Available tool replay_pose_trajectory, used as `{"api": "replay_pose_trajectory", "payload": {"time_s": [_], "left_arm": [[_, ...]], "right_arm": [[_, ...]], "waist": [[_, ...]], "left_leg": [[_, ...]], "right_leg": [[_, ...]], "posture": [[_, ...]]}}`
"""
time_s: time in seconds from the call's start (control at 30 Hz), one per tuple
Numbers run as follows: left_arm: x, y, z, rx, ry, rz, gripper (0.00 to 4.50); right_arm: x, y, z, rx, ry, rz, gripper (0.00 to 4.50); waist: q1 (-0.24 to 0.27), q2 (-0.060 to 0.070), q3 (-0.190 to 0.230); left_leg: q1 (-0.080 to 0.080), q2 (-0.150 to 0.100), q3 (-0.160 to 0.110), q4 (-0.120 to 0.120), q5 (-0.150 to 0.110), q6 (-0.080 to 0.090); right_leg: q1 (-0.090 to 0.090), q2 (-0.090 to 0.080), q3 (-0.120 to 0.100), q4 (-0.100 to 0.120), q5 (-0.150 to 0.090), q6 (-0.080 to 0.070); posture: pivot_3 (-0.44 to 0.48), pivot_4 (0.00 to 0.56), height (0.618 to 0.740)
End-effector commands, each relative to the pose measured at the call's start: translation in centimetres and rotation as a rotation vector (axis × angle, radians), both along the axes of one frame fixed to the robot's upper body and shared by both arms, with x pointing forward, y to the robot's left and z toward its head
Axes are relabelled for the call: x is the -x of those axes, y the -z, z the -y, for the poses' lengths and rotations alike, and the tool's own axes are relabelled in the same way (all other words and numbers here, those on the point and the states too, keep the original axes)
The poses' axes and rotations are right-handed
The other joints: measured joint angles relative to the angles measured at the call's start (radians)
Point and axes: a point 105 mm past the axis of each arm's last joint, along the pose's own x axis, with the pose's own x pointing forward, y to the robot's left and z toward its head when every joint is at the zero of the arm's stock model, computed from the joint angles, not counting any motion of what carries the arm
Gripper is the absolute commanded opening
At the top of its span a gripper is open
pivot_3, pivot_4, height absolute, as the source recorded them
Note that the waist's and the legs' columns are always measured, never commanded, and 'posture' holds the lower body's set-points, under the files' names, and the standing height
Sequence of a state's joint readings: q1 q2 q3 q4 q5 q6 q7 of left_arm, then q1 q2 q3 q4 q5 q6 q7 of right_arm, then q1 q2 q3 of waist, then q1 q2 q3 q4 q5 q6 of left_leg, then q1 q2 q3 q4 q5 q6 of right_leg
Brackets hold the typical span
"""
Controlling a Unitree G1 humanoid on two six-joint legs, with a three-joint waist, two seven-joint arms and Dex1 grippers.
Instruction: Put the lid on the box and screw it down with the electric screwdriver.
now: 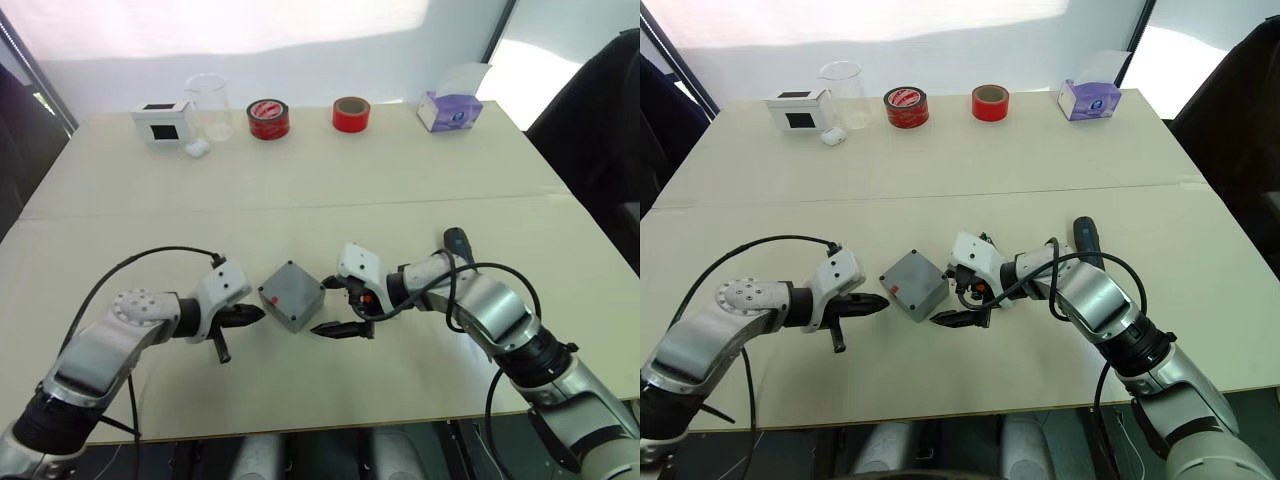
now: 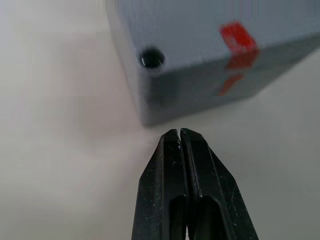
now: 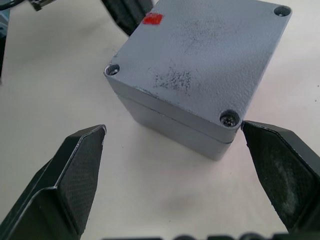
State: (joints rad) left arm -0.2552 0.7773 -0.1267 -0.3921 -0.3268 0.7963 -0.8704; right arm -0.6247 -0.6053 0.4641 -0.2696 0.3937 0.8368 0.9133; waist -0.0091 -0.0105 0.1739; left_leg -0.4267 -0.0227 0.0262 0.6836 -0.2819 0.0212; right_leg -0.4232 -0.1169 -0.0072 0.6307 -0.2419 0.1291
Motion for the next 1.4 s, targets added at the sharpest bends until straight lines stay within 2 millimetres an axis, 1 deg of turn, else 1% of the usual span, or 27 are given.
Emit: {"api": "replay_pose_trajectory", "payload": {"time_s": [0.03,0.17,0.4,0.63,0.77,0.8,0.87,0.93,0.97,1.03,1.1,1.2,1.27,1.37,1.4], "left_arm": [[-1.1,-0.9,0.3,0.018,-0.012,0.064,0.00],[-1.6,-1.1,0.5,0.025,-0.010,0.075,0.00],[-2.5,-1.4,0.9,0.044,-0.010,0.098,0.00],[-2.8,-1.4,1.6,0.056,-0.001,0.114,0.00],[-3.0,-1.5,1.5,0.059,-0.008,0.121,0.00],[-3.1,-1.5,1.4,0.054,-0.010,0.123,0.00],[-3.2,-2.1,0.4,0.042,-0.028,0.142,0.00],[-3.1,-2.8,-0.4,0.038,-0.039,0.154,0.00],[-2.8,-3.3,-0.6,0.051,-0.034,0.151,0.00],[-1.6,-4.5,-0.6,0.102,0.002,0.121,0.00],[-0.6,-5.1,-0.5,0.124,0.041,0.097,0.00],[0.5,-5.8,-0.3,0.128,0.086,0.077,0.00],[1.0,-6.1,0.0,0.123,0.117,0.067,0.00],[1.1,-6.1,0.2,0.125,0.122,0.064,0.00],[1.1,-6.1,0.2,0.127,0.121,0.064,0.00]], "right_arm": [[1.1,-1.0,-0.6,-0.039,-0.033,0.005,4.47],[1.2,-1.1,-0.5,-0.046,-0.009,-0.009,4.47],[1.0,-1.2,-0.2,-0.053,0.087,-0.020,4.47],[0.8,-1.7,0.2,-0.056,0.142,-0.014,4.47],[0.7,-2.0,0.6,-0.059,0.170,-0.004,4.47],[0.6,-2.4,0.9,-0.069,0.181,0.004,4.47],[1.3,-4.3,1.8,-0.128,0.164,0.070,4.47],[1.8,-5.3,2.7,-0.156,0.179,0.115,4.47],[1.9,-5.6,3.4,-0.173,0.206,0.118,4.47],[1.4,-5.9,4.9,-0.208,0.308,0.127,4.47],[0.9,-5.0,6.3,-0.179,0.389,0.138,4.47],[0.3,-3.4,7.5,-0.157,0.465,0.127,4.47],[0.1,-2.2,8.0,-0.164,0.493,0.111,4.47],[-0.1,-1.6,8.3,-0.182,0.527,0.109,3.82],[-0.1,-1.5,8.3,-0.186,0.534,0.108,3.50]], "waist": [[-0.001,0.000,0.000],[-0.001,0.000,0.000],[0.000,0.000,0.000],[0.001,0.000,0.000],[0.000,0.000,0.000],[0.000,0.000,0.000],[0.001,0.000,0.000],[0.003,0.000,0.000],[0.001,0.000,0.000],[-0.001,-0.001,0.000],[-0.001,-0.001,0.000],[0.000,-0.001,0.000],[0.000,-0.001,0.000],[-0.001,-0.001,0.000],[-0.002,-0.001,0.000]], "left_leg": [[0.000,0.000,0.000,0.000,0.000,0.000],[0.000,0.000,0.000,0.000,0.000,0.000],[0.000,0.000,0.000,0.000,0.000,0.000],[0.000,0.000,0.000,0.000,0.000,0.000],[0.000,0.000,0.000,0.000,0.000,0.000],[0.000,0.000,0.000,0.000,0.000,0.000],[0.000,0.000,0.000,0.000,0.000,0.000],[0.000,0.000,0.000,0.000,0.000,0.000],[0.000,0.000,0.000,0.000,0.000,0.000],[0.000,0.000,0.000,0.000,0.000,0.000],[0.000,0.000,0.000,0.000,0.000,0.000],[0.000,0.000,0.000,0.000,0.000,0.000],[0.000,0.000,0.000,0.000,0.000,0.000],[0.000,0.000,0.000,0.000,0.000,0.000],[0.000,0.000,0.000,0.000,0.000,0.000]], "right_leg": [[0.000,0.000,0.000,0.000,0.000,0.000],[0.000,0.000,0.000,0.000,0.000,0.000],[0.000,0.000,0.000,0.000,0.000,0.000],[0.000,0.000,0.000,0.000,0.000,0.000],[0.000,0.000,0.000,0.000,0.000,0.000],[0.000,0.000,0.000,0.000,0.000,0.000],[0.000,0.000,0.000,0.000,0.000,0.000],[0.000,0.000,0.000,0.000,0.000,0.000],[0.000,0.000,0.000,0.000,0.000,0.000],[0.000,0.000,0.000,0.000,0.000,0.000],[0.000,0.000,0.000,0.000,0.000,0.000],[0.000,0.000,0.000,0.000,0.000,0.000],[0.000,0.000,0.000,0.000,0.000,0.000],[0.001,0.000,0.000,0.000,0.000,0.000],[0.001,0.000,0.000,0.000,0.000,0.000]], "posture": [[0.000,0.150,0.740],[0.000,0.150,0.740],[0.000,0.150,0.740],[0.000,0.150,0.740],[0.000,0.150,0.740],[0.000,0.150,0.740],[0.000,0.150,0.740],[0.000,0.150,0.740],[0.000,0.150,0.740],[0.000,0.150,0.740],[0.000,0.150,0.740],[0.000,0.150,0.740],[0.000,0.150,0.740],[0.000,0.150,0.740],[0.000,0.150,0.740]]}}
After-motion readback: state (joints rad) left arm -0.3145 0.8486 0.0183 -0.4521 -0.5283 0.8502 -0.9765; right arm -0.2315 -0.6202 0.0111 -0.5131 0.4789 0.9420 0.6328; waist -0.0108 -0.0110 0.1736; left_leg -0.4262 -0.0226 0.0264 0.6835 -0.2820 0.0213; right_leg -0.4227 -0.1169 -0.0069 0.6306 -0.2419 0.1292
